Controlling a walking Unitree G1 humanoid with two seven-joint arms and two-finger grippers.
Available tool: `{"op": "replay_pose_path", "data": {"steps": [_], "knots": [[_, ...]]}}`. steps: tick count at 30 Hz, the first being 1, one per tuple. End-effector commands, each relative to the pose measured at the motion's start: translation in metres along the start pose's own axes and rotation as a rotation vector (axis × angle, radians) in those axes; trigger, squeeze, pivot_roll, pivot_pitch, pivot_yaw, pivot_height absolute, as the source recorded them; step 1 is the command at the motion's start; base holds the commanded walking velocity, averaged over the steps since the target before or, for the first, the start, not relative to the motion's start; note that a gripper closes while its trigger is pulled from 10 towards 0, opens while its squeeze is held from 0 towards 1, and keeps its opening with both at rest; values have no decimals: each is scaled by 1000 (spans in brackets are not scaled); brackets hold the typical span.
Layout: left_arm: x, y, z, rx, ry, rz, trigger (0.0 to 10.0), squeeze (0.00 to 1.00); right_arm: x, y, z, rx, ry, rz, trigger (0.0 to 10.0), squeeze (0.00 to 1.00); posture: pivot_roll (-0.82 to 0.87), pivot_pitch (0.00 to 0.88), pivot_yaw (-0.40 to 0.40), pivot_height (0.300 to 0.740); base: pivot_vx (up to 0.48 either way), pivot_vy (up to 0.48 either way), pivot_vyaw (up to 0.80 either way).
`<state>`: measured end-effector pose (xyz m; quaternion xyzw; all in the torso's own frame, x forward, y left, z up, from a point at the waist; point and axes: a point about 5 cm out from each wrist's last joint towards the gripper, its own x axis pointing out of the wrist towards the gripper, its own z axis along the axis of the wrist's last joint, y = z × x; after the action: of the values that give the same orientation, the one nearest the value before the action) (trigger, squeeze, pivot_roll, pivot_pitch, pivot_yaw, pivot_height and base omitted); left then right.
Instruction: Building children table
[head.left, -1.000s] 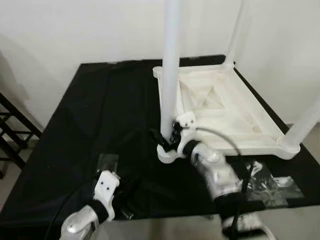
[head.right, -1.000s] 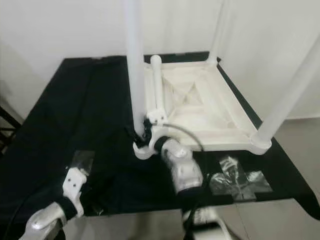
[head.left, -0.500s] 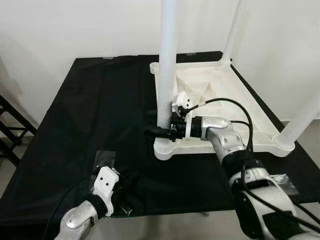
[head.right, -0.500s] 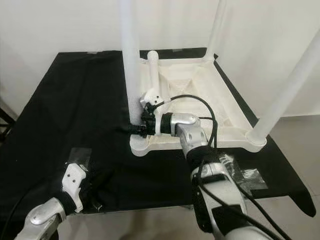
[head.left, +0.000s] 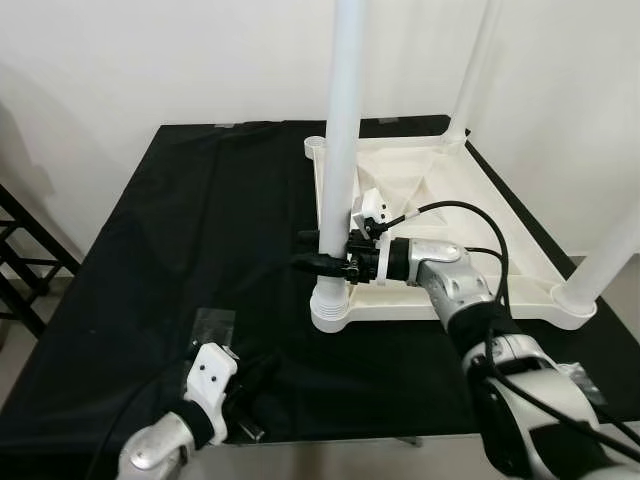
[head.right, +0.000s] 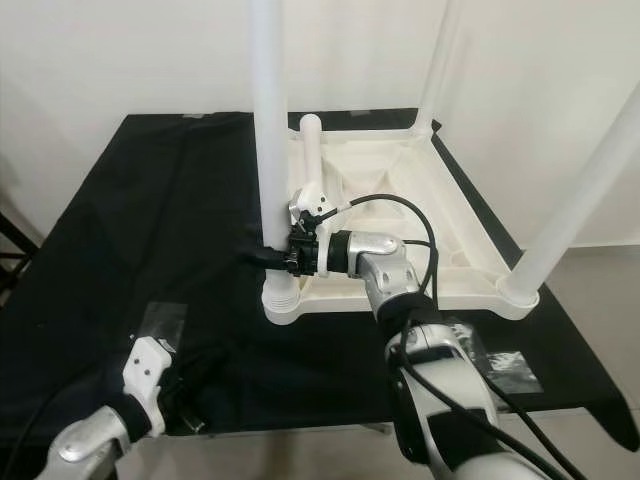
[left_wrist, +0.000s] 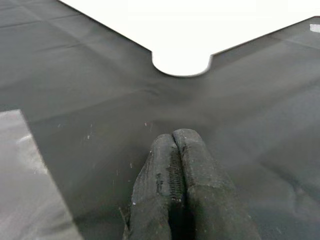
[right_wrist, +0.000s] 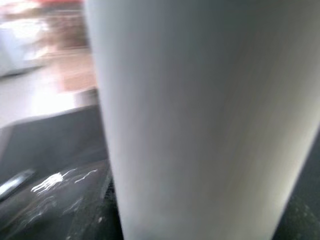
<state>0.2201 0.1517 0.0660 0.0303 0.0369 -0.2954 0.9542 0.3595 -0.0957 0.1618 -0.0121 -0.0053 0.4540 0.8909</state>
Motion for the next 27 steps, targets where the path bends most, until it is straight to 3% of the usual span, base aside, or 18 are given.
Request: {"op": "replay_pose_path", "data": {"steps": [1,2,3,4,5,8,9,12,13,14,15,16,17,19,23,24,26,27], "knots": [[-3,-1,0,0,0,3,10000,0,-23,9,-52,85,187,-403,0,0,17,59,-23,740,0,0,0],[-4,0,0,-1,1,2,10000,0,-31,30,-69,130,217,-531,0,0,11,64,-9,740,0,0,0],[-4,0,0,-1,1,2,10000,0,-31,30,-69,130,217,-531,0,0,11,64,-9,740,0,0,0],[-4,1,0,-1,5,-2,10000,0,-37,55,-84,156,249,-622,0,0,11,66,-6,740,0,0,0],[-3,1,0,5,8,-7,10000,0,-34,57,-86,166,249,-608,0,0,4,60,7,740,0,0,0],[-3,1,-1,6,13,-14,10000,0,-29,50,-83,143,238,-602,0,0,11,54,2,740,0,0,0],[-3,2,-1,-1,14,-15,10000,0,-26,39,-75,101,222,-612,0,0,12,50,1,740,0,0,0],[-3,2,-1,-2,14,-15,10000,0,-25,36,-73,92,219,-617,0,0,12,50,1,740,0,0,0],[-3,4,-1,8,14,-1,10000,0,-21,32,-67,77,232,-661,3882,0,27,47,-1,740,0,0,0],[-3,4,-1,11,13,6,10000,0,-21,32,-64,64,246,-692,3882,0,27,47,-1,740,0,0,0],[-3,5,-1,14,13,9,10000,0,-18,33,-58,81,219,-670,10000,0,28,47,-1,740,0,0,0],[-3,5,-1,14,13,9,10000,0,-18,33,-58,81,219,-670,10000,0,28,47,-1,740,0,0,0],[-3,5,-1,15,13,11,10000,0,-16,34,-54,95,198,-649,10000,1000,28,47,-1,740,0,0,0],[-3,5,-1,14,13,9,10000,0,-11,33,-40,110,129,-574,10000,1000,28,45,2,740,0,0,0],[-1,4,0,5,13,0,10000,0,2,30,-4,59,-14,-210,10000,1000,26,41,6,740,0,0,0],[-1,4,0,4,12,-2,10000,0,3,28,4,37,-37,-121,10000,114,25,40,7,740,0,0,0],[0,4,0,4,12,-3,10000,0,3,26,12,19,-55,-38,10000,114,25,40,7,740,0,0,0],[1,4,0,3,11,-4,10000,0,3,25,15,3,-54,22,10000,0,26,37,5,740,0,0,0]]}}
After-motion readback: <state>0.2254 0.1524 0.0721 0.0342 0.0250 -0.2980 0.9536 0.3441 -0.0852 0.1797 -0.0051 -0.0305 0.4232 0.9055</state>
